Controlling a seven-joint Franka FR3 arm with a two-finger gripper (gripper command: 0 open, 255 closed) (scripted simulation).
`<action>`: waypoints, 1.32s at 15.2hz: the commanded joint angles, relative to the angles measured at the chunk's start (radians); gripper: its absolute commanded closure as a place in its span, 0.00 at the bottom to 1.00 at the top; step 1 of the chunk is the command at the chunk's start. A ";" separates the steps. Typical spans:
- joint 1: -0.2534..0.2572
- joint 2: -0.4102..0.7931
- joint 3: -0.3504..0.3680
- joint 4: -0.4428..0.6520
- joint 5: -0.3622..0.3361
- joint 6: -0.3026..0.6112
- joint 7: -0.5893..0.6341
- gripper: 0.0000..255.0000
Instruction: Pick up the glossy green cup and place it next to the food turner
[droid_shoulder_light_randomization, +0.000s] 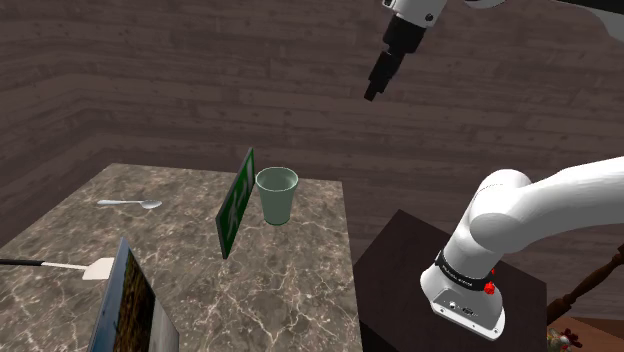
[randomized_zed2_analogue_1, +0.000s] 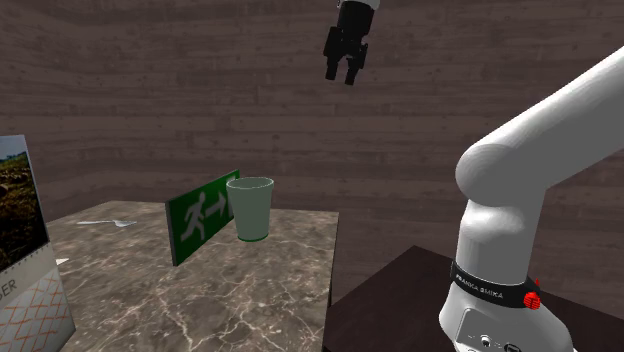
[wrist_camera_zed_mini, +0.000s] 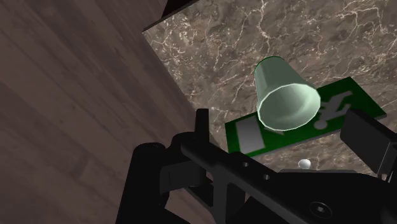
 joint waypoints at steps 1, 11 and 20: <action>0.000 0.000 0.000 0.000 0.000 0.000 0.000 0.00; 0.034 0.247 0.007 -0.086 0.101 0.271 0.002 0.00; 0.079 0.543 0.012 -0.059 0.218 0.485 -0.033 0.00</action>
